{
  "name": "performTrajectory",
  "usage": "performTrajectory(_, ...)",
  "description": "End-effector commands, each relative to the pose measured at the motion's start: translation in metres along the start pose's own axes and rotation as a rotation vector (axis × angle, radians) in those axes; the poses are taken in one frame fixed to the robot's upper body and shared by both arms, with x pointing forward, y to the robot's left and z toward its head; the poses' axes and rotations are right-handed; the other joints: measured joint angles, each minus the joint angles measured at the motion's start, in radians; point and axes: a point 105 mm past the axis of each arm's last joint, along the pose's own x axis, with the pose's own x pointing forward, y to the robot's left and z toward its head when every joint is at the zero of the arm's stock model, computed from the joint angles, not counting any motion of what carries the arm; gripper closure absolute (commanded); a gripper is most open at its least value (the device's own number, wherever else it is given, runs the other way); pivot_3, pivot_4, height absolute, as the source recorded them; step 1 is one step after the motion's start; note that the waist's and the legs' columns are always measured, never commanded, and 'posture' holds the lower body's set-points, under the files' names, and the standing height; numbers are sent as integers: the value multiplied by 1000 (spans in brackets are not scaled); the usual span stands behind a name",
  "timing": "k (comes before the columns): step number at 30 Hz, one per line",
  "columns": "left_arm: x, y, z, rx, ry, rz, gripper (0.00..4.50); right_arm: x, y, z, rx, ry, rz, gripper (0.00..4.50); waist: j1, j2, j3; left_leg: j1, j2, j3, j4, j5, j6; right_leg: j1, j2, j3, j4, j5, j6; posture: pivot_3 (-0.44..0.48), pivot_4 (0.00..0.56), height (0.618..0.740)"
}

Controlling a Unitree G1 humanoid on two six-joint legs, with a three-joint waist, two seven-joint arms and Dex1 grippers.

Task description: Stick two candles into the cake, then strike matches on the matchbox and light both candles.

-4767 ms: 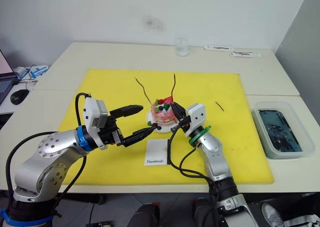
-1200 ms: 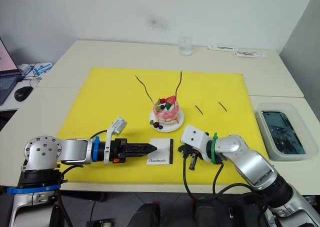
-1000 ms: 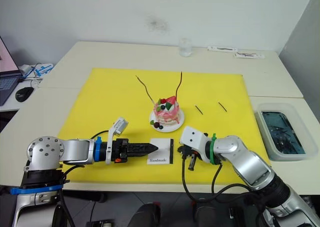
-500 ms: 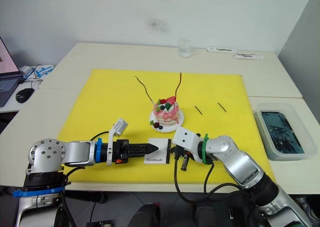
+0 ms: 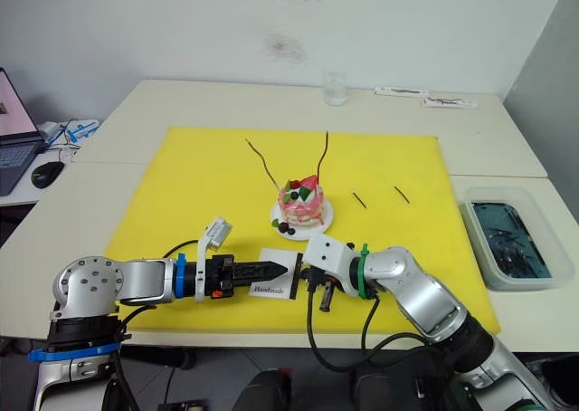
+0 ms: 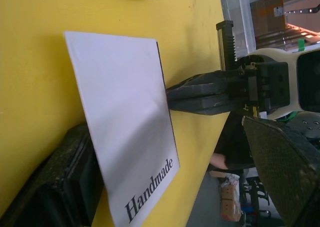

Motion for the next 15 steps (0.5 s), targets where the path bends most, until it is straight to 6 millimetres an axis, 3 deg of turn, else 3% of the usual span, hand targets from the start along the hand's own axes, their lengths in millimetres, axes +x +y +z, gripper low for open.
performTrajectory(1, 10, 7, -17, -41, 72, 13, 0, 2, 1, 10, -40, -29, 18, 4454, 0, 0, 0, 0, 0, 0, 0, 0, 0, 0, 0, 0, 0, 0, 0, 0, 150, 740)
performTrajectory(4, 10, 8, -19, -42, 73, 17, 0, 2, 1, 11, -44, -32, 20, 4454, 0, 0, 0, 0, 0, 0, 0, 0, 0, 0, 0, 0, 0, 0, 0, 0, 150, 740)
performTrajectory(7, 10, 10, -20, -42, 71, 24, 601, 2, 1, 13, -46, -36, 22, 4500, 0, 0, 0, 0, 0, 0, 0, 0, 0, 0, 0, 0, 0, 0, 0, 0, 150, 740)
performTrajectory(15, 14, 15, -21, -39, 55, 50, 3155, 3, 2, 19, -48, -55, 28, 4500, 0, 0, 0, -1, 0, 0, -2, 0, 0, -1, 0, 0, -1, 1, 2, 0, 150, 740)
